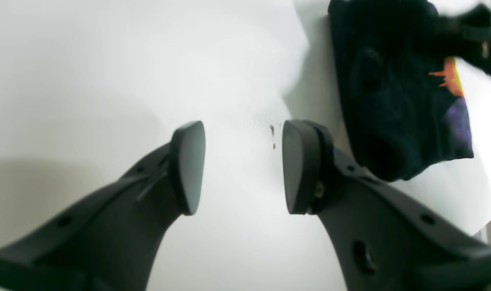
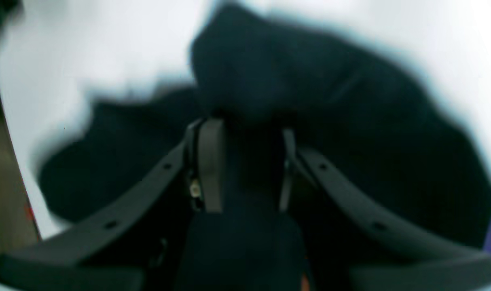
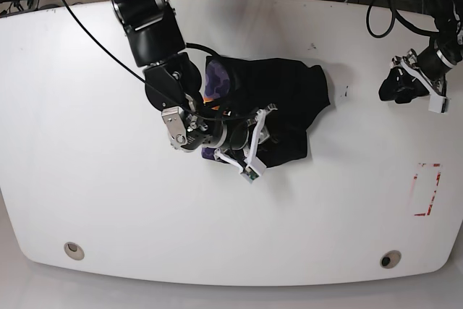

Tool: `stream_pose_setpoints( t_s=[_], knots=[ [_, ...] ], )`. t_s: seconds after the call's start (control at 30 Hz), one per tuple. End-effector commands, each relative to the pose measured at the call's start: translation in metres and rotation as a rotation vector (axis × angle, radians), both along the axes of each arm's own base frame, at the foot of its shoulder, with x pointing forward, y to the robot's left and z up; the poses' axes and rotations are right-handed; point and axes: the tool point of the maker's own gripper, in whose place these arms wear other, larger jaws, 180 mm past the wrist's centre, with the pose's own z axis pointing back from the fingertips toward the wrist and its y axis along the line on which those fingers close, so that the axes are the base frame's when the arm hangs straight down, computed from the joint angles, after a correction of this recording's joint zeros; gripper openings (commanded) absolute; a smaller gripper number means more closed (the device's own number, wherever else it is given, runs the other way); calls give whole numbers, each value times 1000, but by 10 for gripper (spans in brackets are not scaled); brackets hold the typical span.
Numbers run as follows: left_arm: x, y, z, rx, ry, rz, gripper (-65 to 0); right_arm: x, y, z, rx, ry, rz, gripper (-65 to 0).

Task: Fold the T-shirt properly

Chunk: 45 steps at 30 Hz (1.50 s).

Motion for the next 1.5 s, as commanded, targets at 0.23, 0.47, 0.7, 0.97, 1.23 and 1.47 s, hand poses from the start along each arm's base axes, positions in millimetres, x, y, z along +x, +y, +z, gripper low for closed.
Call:
stream_pose_setpoints(
  t_s=[0.23,0.47,0.7,0.97,1.23,1.47],
  knots=[
    [14,-34,46,86,-140,-147,-364,48,3,31,105,-77,-70,-484],
    [14,-89,35,240,-125,-351,-364,44,-48,29,-17,-123,-68,-484],
    [24,-142,24,228,-144,-410,-364,36,-92,22,-109,-161,-85,-485],
    [30,-188,8,282,-135,-440,-364,38,-121,18,-120,-195,-128,-485],
    [22,-207,-34,401,-27,-483,-364,47,-141,-5,-102,-161,-198,-485],
    [27,-186,-55,456,41,-495,-364,32,-163,-48,-204,-133,-207,-485]
  ],
)
